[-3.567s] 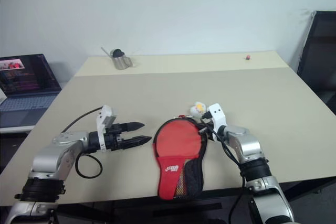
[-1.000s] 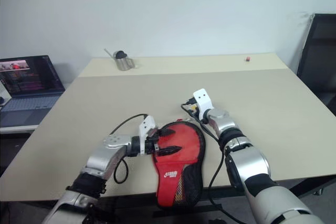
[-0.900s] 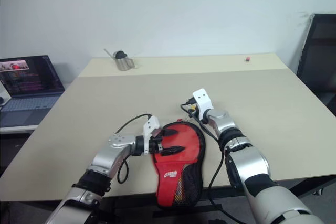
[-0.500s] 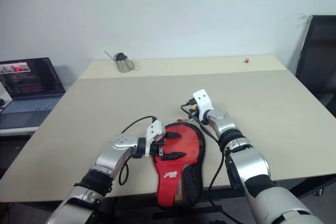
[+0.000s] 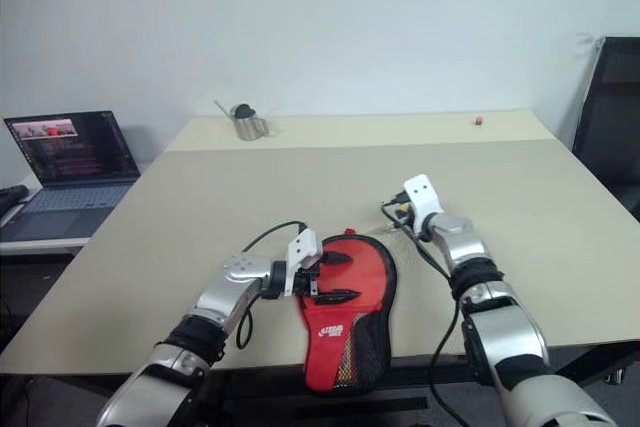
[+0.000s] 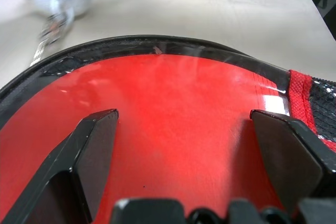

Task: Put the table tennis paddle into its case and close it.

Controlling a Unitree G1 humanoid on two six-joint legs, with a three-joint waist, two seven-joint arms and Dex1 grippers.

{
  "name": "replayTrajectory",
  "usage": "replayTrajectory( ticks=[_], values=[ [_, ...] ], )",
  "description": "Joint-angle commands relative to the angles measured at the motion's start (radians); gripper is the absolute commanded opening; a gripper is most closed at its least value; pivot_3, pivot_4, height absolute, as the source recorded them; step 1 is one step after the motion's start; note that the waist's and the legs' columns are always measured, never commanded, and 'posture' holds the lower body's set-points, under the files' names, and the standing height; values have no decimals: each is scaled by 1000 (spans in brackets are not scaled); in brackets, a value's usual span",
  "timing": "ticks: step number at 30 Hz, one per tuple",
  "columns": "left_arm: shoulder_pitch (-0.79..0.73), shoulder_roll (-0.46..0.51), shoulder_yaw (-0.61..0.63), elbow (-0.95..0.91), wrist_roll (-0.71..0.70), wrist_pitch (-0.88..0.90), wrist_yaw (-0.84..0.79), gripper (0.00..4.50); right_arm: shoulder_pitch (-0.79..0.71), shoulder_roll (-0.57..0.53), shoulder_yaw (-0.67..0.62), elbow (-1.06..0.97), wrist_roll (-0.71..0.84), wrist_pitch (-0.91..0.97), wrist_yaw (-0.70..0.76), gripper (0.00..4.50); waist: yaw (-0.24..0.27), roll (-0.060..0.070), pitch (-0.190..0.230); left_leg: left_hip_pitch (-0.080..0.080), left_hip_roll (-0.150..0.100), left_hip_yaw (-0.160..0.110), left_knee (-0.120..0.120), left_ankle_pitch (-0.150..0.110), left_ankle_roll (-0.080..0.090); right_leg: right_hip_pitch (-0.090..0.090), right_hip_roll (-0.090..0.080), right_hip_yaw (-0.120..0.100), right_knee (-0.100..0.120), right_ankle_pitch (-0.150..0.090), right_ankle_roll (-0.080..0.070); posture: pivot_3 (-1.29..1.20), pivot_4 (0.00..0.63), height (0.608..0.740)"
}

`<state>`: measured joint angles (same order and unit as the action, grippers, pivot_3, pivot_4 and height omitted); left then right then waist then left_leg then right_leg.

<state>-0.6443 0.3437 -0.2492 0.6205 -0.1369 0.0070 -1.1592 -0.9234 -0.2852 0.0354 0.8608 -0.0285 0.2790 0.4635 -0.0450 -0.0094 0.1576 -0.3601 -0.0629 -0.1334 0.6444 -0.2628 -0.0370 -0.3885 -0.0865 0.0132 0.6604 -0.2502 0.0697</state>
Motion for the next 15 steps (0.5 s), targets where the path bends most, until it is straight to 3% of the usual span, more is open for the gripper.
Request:
replayTrajectory(
  ticks=[1,7,15],
  values=[
    [33,-4,-45,92,71,12,8,4384,54,-70,-10,-185,1,84,23,536,2,2,-1,0,0,0,0,0,0,0,0,0,0,0,0,0,150,740],
    [20,-14,-44,117,77,-2,7,4384,232,-190,-19,-591,62,335,152,536,17,3,-2,-1,0,-1,0,0,0,1,-1,-2,-1,-3,6,0,150,740],
    [-13,-36,-45,170,82,-24,18,4384,492,-456,-57,-1073,246,670,369,534,30,3,-2,-3,1,-1,0,0,0,3,-2,-5,-6,-5,8,0,150,740]
  ],
)
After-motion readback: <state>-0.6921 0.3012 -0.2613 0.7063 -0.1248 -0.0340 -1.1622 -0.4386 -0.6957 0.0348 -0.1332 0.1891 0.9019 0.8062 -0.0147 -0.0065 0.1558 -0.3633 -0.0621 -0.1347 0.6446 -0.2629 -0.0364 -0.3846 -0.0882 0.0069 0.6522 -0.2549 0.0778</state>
